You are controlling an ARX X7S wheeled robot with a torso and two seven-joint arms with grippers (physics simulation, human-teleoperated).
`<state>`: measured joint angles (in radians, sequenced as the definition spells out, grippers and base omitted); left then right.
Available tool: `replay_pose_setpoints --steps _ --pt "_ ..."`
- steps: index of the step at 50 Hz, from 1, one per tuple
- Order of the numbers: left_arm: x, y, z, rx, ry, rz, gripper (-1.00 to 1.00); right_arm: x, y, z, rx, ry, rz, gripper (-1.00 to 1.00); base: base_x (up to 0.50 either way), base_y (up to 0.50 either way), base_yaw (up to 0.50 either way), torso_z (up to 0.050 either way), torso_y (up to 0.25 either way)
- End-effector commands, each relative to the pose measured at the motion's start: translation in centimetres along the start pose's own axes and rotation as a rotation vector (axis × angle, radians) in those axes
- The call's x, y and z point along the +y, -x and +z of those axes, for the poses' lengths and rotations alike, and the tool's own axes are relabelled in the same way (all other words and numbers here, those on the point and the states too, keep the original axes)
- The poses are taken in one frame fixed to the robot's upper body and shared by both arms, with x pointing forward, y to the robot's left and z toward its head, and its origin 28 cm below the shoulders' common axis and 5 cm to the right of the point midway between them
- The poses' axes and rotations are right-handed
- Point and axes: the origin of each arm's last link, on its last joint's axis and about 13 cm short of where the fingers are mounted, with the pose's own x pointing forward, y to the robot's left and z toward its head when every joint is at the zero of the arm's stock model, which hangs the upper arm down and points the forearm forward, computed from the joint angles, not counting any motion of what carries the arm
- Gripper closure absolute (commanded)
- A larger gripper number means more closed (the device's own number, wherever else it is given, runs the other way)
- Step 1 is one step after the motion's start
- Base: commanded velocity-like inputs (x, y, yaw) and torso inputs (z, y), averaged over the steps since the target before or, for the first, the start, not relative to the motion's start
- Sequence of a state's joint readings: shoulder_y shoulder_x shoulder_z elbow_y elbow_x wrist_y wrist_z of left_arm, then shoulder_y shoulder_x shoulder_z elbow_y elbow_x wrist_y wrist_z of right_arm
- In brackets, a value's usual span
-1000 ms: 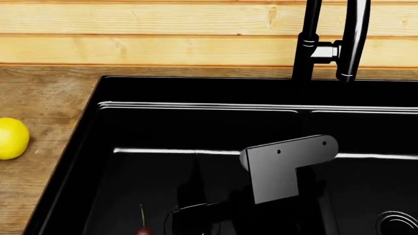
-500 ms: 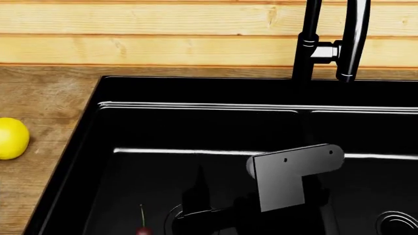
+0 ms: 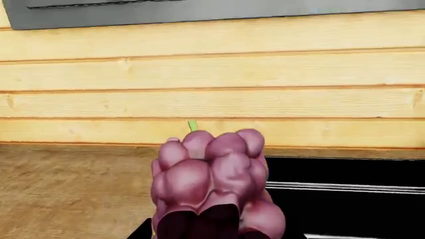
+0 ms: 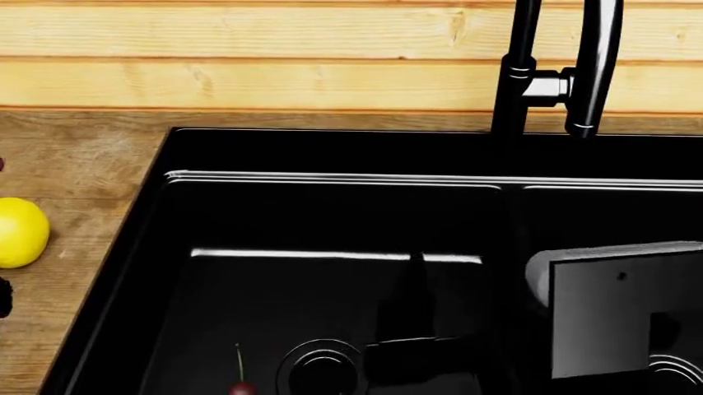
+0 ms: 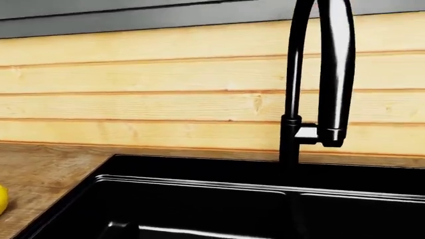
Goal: There is a mixed pile of frozen fruits and vegetables on the counter. Locate all the frozen vegetables and place the items in a bowl on the counter. Take all the frozen fruits and defrost them in a running sink.
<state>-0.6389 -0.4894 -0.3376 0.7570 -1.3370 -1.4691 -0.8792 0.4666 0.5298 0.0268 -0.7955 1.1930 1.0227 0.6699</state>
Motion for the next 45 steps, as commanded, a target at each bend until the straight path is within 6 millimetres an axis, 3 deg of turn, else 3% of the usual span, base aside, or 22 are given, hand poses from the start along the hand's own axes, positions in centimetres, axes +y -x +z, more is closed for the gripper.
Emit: replay_pose_setpoints --steps 1,4,19,28,34,45 --pt "-2.4 2.5 3.9 -0.17 -0.039 -0.166 1.0 -1.5 2.5 1.1 -0.063 -0.024 -0.082 -1.0 0.0 0.0 0.0 0.0 0.0" --pt "-4.6 1.3 3.9 -0.131 -0.015 -0.317 1.0 -1.9 3.6 0.9 -0.041 -0.003 -0.08 -1.0 0.0 0.0 0.0 0.0 0.0" --pt "-11.1 -3.7 2.8 0.0 0.078 -0.613 1.0 -2.6 5.4 1.6 -0.07 0.014 -0.111 -1.0 0.0 0.0 0.0 0.0 0.0" --pt "-14.7 -8.1 -0.4 0.142 0.06 -0.71 1.0 -3.0 6.6 2.3 -0.07 0.032 -0.122 -1.0 0.0 0.0 0.0 0.0 0.001" --pt "-17.1 -10.1 -2.0 0.218 0.06 -0.76 1.0 -3.1 6.4 2.1 -0.067 0.029 -0.124 -1.0 0.0 0.0 0.0 0.0 0.0" --pt "-19.5 -12.4 -5.0 0.326 0.054 -0.767 1.0 -3.0 6.4 2.1 -0.071 0.026 -0.118 -1.0 0.0 0.0 0.0 0.0 0.001"
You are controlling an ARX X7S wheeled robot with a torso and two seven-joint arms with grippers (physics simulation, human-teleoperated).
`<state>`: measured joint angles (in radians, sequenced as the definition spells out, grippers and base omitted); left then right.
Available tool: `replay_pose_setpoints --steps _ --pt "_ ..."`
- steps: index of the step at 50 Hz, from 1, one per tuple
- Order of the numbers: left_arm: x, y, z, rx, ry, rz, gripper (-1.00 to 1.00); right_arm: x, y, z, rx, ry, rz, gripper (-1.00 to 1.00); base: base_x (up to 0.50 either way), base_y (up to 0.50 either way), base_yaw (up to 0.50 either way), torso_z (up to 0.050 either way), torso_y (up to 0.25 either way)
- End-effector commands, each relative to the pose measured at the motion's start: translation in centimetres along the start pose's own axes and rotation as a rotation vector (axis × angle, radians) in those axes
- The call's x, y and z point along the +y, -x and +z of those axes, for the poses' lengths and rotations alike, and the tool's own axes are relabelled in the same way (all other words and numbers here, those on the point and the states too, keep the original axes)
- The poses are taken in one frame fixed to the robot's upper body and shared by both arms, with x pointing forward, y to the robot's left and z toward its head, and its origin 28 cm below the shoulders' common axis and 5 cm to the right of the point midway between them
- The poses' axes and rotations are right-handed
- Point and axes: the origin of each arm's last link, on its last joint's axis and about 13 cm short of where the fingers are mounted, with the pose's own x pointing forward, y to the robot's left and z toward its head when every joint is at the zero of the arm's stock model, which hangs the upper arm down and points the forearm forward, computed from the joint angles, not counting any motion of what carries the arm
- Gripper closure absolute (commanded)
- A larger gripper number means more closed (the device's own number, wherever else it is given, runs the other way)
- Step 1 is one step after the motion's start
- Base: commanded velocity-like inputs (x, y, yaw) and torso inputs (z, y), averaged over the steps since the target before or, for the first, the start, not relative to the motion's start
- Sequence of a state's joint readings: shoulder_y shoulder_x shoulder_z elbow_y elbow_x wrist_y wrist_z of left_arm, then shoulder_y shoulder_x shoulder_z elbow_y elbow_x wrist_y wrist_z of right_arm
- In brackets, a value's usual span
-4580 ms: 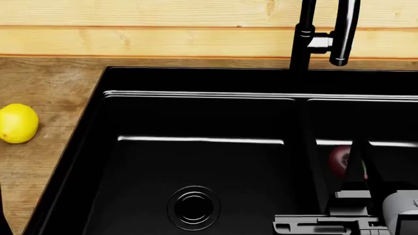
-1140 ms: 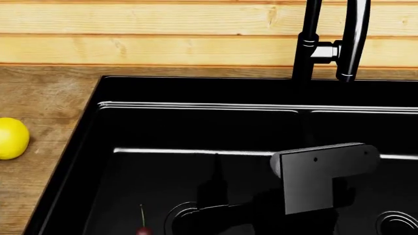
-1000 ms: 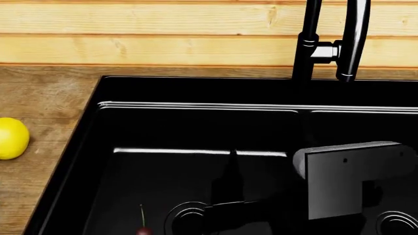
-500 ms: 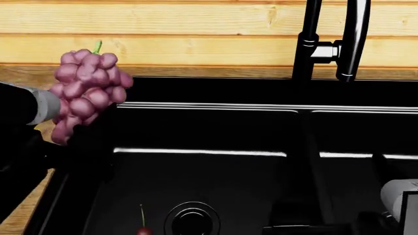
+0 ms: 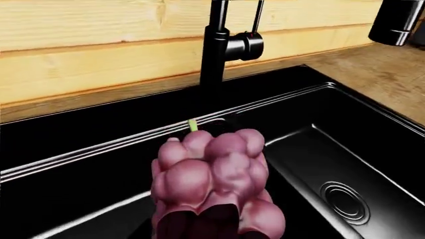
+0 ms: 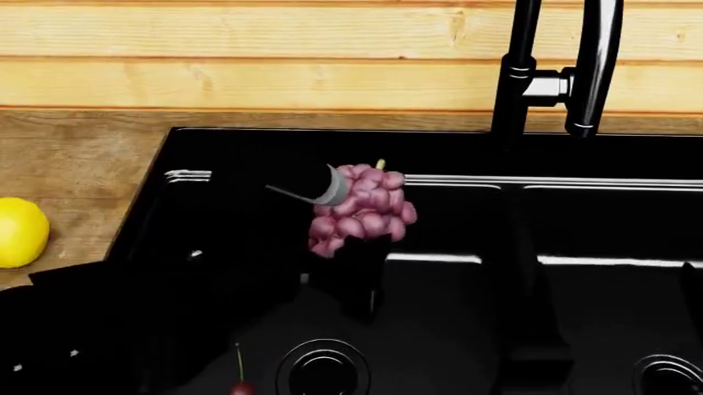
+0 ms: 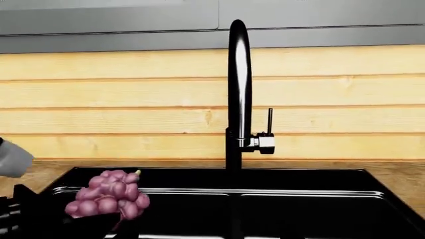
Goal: There is a mixed pile of frozen fruits and vegetables on the counter. Locate all the frozen vegetables and place the items in a bowl on the counter. Take all the frozen fruits and defrost them in a running sink.
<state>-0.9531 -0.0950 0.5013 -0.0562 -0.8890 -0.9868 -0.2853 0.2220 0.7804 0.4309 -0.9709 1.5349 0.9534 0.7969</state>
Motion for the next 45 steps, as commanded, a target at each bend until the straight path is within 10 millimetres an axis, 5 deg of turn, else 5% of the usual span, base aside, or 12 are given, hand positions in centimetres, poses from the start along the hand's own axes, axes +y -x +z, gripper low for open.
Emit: replay_pose_setpoints --steps 1,18,26,27,34,45 --pt "-0.7 -4.6 -1.9 0.06 0.025 -0.061 1.0 -0.1 0.1 0.0 -0.015 -0.009 0.009 -1.0 0.0 0.0 0.0 0.0 0.0" --pt "-0.8 -6.7 -7.0 0.187 0.048 -0.072 1.0 -0.7 0.2 0.0 -0.019 -0.017 -0.01 -1.0 0.0 0.0 0.0 0.0 0.001" --pt "-0.8 -6.6 -6.5 0.188 0.061 -0.072 1.0 -0.6 0.1 -0.2 -0.011 -0.01 -0.007 -1.0 0.0 0.0 0.0 0.0 0.001" --pt "-0.9 -6.4 -6.3 0.18 0.043 -0.063 -1.0 -0.5 0.0 -0.2 -0.008 -0.011 -0.004 -1.0 0.0 0.0 0.0 0.0 0.0" --pt "-1.9 -4.2 -3.9 0.091 0.002 -0.072 -1.0 -0.4 -0.3 -0.7 0.008 -0.006 0.003 -1.0 0.0 0.0 0.0 0.0 0.0" --pt "-3.3 2.4 0.6 -0.13 -0.039 -0.044 -1.0 -0.1 -0.8 -1.1 0.013 -0.01 0.008 -1.0 0.0 0.0 0.0 0.0 0.0"
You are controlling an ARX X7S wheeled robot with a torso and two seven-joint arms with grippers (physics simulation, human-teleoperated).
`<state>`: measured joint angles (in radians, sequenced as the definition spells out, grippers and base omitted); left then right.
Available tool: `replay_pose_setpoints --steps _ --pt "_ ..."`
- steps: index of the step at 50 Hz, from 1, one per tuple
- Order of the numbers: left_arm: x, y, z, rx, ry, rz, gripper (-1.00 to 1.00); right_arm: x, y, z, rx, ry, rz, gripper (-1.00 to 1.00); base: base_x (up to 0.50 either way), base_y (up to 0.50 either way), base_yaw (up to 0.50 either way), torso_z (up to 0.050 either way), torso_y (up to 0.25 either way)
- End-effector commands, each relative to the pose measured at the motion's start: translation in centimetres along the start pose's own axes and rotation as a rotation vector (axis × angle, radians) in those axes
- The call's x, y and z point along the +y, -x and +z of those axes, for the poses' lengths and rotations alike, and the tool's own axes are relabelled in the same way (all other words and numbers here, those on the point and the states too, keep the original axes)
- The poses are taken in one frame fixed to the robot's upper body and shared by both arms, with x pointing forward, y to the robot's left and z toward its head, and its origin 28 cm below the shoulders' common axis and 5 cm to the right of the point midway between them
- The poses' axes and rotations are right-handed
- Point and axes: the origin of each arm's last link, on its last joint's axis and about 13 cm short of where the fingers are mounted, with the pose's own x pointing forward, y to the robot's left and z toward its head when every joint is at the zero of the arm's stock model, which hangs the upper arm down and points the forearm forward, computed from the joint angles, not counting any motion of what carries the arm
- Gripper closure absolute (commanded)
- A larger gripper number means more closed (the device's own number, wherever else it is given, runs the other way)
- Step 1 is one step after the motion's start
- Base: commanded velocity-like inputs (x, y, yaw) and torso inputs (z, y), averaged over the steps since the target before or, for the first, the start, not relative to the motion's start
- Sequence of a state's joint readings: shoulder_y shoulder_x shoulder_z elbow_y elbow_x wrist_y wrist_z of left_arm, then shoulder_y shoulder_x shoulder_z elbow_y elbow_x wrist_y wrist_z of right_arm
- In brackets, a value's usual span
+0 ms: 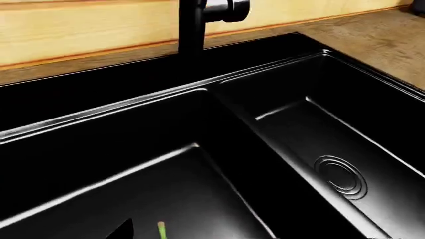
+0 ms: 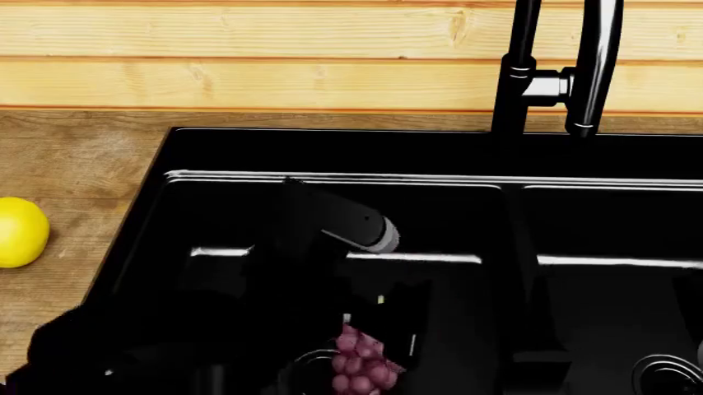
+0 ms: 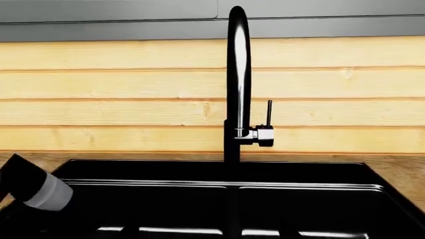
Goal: There is a mixed pile of frozen fruits and vegetables on the counter. Locate all the frozen vegetables and place the items in a bowl on the counter. Take all the frozen fruits and defrost them in a running sink.
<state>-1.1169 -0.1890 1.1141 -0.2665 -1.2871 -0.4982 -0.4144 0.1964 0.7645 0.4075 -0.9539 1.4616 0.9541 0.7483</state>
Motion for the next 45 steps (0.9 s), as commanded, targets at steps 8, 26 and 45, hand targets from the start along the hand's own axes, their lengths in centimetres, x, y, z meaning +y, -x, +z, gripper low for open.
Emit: replay_pose_setpoints --steps 8,26,45 --pt "0.4 12.0 1.2 -0.319 -0.05 0.21 -1.0 0.0 -0.5 0.0 -0.065 -0.01 -0.045 -1.0 0.0 0.0 0.0 0.0 0.0" --pt "2.7 20.1 -3.4 -0.446 -0.022 0.479 -1.0 0.7 -1.5 -0.6 -0.115 0.022 -0.045 -1.0 0.0 0.0 0.0 0.0 0.0" --pt "4.2 20.5 -4.3 -0.466 0.033 0.544 -1.0 1.7 -1.6 -1.1 -0.111 0.01 0.003 -1.0 0.0 0.08 0.0 0.0 0.0"
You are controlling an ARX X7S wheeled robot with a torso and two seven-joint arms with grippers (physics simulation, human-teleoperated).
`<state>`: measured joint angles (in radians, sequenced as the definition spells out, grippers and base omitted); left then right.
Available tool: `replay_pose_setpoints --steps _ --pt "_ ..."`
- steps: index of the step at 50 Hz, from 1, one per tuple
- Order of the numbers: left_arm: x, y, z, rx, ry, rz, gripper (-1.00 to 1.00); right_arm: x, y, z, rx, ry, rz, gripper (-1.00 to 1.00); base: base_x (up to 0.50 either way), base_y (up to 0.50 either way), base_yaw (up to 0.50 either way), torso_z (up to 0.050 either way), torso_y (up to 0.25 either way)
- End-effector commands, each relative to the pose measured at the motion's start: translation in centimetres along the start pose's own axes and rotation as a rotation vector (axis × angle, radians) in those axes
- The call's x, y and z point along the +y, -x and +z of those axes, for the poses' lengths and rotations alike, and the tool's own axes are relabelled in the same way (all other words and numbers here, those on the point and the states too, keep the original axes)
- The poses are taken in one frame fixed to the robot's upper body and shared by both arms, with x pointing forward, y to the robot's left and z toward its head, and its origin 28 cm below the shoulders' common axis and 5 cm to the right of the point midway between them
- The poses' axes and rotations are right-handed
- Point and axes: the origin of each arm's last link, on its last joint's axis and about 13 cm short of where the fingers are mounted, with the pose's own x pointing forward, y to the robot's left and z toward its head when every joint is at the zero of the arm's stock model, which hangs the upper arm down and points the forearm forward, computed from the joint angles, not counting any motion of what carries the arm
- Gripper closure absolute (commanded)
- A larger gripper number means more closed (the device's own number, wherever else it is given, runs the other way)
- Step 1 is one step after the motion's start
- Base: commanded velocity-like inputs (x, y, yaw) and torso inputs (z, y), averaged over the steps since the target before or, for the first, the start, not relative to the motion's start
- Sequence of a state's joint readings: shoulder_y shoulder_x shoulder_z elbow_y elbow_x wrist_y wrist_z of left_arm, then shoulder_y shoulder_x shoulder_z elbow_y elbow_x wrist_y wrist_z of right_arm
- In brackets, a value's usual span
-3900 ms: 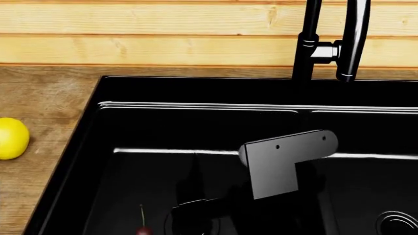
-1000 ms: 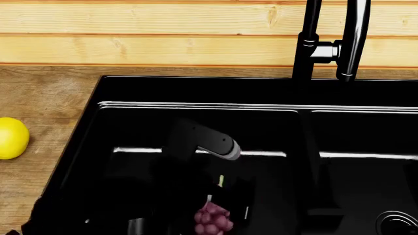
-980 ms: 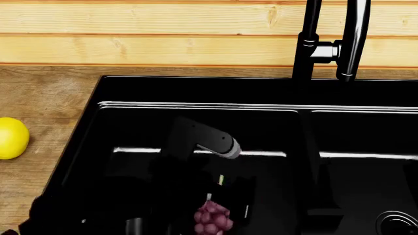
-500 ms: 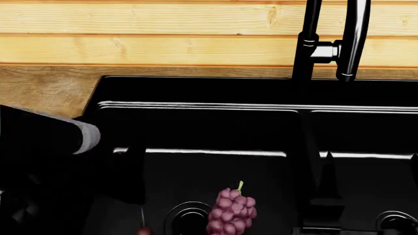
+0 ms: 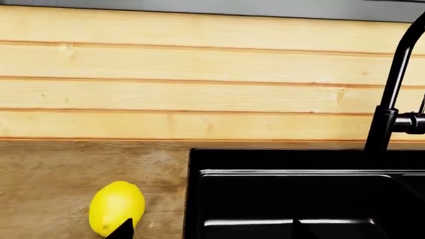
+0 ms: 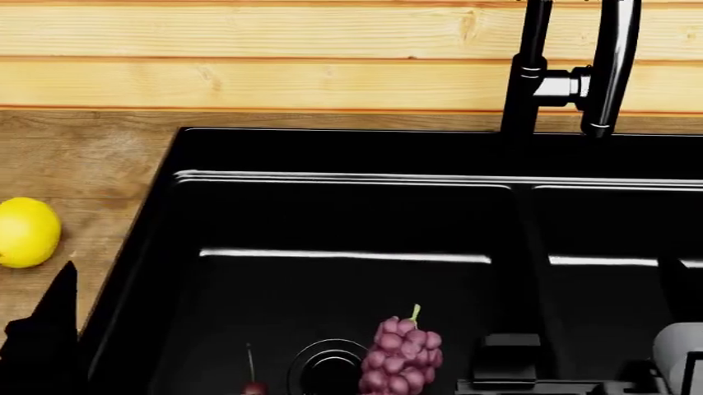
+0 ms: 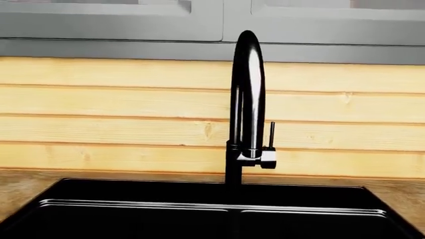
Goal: There is a mixed pile of frozen fruits and vegetables on the counter. Locate all the frozen vegetables and place the items in a bowl on the counter. Take all the frozen fruits and defrost them in a running sink.
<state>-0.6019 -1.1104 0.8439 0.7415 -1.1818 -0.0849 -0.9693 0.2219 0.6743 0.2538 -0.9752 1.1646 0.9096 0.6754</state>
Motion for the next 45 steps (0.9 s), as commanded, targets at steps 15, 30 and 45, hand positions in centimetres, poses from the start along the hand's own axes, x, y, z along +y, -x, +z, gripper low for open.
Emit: replay_pose_setpoints --steps 15,30,45 --pt "0.58 0.91 0.8 -0.066 0.012 0.003 -1.0 -0.01 -0.35 -0.03 -0.03 -0.038 0.002 -1.0 0.0 0.5 0.0 0.0 0.0" --pt "0.65 1.03 0.69 -0.054 0.018 -0.001 -1.0 0.35 -0.28 -0.28 -0.015 -0.033 0.031 -1.0 0.0 0.5 0.0 0.0 0.0" --pt "0.61 1.12 0.95 -0.062 0.013 -0.001 -1.0 0.23 -0.13 -0.04 -0.028 -0.019 0.03 -1.0 0.0 0.5 0.0 0.0 0.0"
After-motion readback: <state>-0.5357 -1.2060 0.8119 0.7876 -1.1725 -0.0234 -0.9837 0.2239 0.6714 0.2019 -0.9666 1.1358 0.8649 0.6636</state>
